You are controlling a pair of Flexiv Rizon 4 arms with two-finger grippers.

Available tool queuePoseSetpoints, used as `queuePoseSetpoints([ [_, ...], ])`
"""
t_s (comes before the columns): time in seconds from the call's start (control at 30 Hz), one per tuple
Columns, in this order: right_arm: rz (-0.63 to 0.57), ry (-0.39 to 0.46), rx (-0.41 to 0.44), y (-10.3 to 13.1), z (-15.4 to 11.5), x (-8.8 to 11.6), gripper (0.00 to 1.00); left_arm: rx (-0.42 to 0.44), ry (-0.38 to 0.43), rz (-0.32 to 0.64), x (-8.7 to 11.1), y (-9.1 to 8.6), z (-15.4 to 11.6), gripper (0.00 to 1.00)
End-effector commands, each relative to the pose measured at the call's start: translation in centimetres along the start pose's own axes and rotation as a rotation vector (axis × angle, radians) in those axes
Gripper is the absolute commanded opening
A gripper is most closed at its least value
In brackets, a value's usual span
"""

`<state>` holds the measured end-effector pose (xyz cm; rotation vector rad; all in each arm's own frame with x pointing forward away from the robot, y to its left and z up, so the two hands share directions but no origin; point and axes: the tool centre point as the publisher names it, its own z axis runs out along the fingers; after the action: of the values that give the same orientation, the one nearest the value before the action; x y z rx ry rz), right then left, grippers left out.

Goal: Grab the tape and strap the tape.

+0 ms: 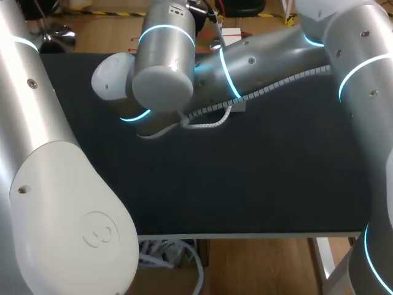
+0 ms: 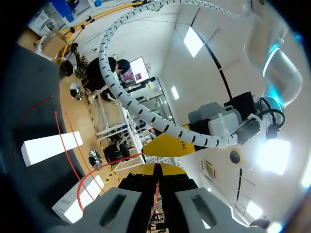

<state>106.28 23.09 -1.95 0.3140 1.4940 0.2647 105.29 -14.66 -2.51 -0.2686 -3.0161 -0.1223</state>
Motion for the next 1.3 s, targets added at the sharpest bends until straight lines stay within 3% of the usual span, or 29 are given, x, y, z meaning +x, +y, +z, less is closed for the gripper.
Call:
queuePoseSetpoints([
  [0.03, -0.006, 0.006, 0.001, 0.19, -0.01, -0.31, 0.0, -0.005, 0.006, 0.0, -0.24, -0.13, -0.21, 0.0],
  [1.3, -0.009, 0.009, -0.014, 0.52, 0.38, -0.44, 0.0, -0.005, 0.006, 0.0, -0.24, -0.13, -0.21, 0.0],
])
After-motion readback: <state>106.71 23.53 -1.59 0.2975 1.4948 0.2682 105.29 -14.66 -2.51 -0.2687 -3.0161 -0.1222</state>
